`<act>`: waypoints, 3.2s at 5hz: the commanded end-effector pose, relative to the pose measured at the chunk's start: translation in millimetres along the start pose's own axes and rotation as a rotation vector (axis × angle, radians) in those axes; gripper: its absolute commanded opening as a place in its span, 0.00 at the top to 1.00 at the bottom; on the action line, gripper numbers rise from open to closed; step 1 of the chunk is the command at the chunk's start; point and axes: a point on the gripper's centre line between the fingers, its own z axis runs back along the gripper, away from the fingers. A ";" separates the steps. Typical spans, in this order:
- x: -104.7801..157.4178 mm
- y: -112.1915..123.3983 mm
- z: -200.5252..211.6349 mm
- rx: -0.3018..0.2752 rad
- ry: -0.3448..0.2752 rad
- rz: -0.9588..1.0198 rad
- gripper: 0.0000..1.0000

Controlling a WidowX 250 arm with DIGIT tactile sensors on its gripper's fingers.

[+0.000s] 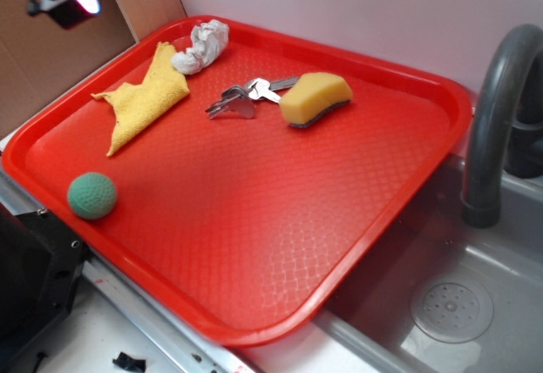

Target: Grab the white paper.

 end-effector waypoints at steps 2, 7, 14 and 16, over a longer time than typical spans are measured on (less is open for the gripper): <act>59.4 6.2 -79.6 0.122 -0.094 0.179 0.00; 67.2 19.9 -143.2 0.357 -0.117 0.173 0.00; 14.3 -31.8 -8.3 -0.019 0.329 -0.501 1.00; -22.1 -10.3 52.1 -0.152 0.471 -0.792 1.00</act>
